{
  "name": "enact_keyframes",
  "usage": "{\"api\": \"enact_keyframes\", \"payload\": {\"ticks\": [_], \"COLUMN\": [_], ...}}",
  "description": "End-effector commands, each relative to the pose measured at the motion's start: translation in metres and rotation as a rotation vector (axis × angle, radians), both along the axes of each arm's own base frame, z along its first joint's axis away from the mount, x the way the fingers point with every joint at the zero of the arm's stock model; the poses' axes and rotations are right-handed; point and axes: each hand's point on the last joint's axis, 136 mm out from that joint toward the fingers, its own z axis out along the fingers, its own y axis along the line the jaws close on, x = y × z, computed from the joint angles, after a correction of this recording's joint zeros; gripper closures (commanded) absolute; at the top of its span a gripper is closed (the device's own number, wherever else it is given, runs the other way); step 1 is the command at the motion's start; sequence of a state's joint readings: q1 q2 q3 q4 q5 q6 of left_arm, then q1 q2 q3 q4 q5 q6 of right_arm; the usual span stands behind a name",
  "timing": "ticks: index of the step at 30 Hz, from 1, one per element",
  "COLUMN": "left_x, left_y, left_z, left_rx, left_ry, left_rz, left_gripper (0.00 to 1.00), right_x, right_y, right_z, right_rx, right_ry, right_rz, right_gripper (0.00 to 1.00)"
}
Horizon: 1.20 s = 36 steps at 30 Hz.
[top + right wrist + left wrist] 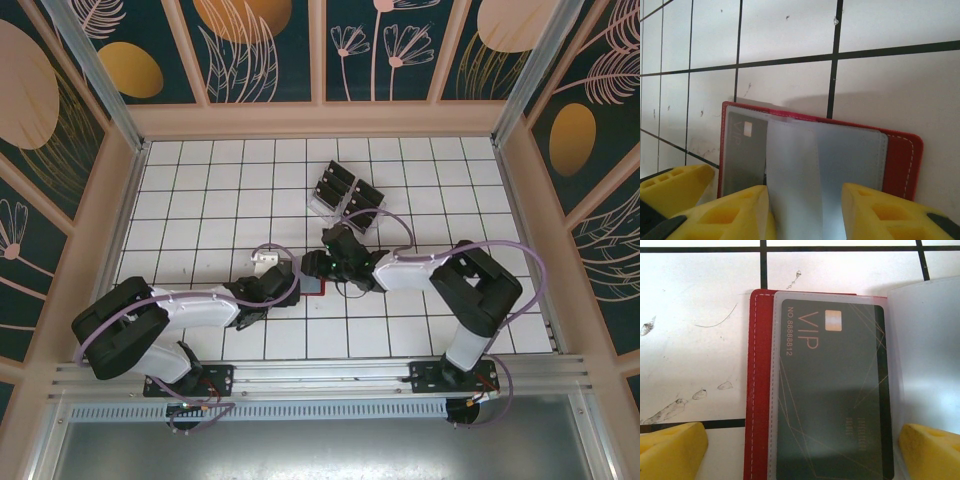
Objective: Put the credit cards into the card holder
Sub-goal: Flip over the card slot in the card holder.
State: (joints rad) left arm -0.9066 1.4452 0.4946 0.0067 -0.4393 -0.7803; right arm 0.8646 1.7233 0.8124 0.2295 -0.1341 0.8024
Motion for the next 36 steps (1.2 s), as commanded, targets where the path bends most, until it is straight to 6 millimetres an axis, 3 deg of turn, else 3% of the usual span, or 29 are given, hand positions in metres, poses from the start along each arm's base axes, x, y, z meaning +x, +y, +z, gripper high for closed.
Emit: {"api": "enact_keyframes", "payload": {"ticks": [1,11,14,20,27,36], "left_x": [-0.009,-0.008,-0.005,0.001,0.000,-0.004], "left_y": [0.017,0.015,0.013,0.017,0.032,0.038], "left_z": [-0.012,-0.005,0.011,0.064,0.108,0.109], "left_rx": [0.049,0.032,-0.007,-0.135,-0.242,-0.267], "left_ry": [0.028,0.015,-0.018,-0.133,-0.233,-0.240], "left_rz": [0.025,0.028,0.041,0.100,0.169,0.189], "left_gripper": [0.01,0.01,0.01,0.01,0.02,0.02], "right_x": [0.010,0.011,0.008,0.001,0.000,0.011], "right_y": [0.012,0.031,0.037,0.054,0.078,0.099], "right_z": [0.008,0.021,0.031,0.045,0.035,0.001], "right_rx": [0.033,0.072,0.096,0.124,0.106,0.058], "right_ry": [-0.021,-0.039,-0.042,-0.044,-0.023,0.011], "right_rz": [0.009,0.089,0.108,0.139,0.171,0.185], "right_gripper": [0.57,0.58,0.59,0.58,0.58,0.59]}}
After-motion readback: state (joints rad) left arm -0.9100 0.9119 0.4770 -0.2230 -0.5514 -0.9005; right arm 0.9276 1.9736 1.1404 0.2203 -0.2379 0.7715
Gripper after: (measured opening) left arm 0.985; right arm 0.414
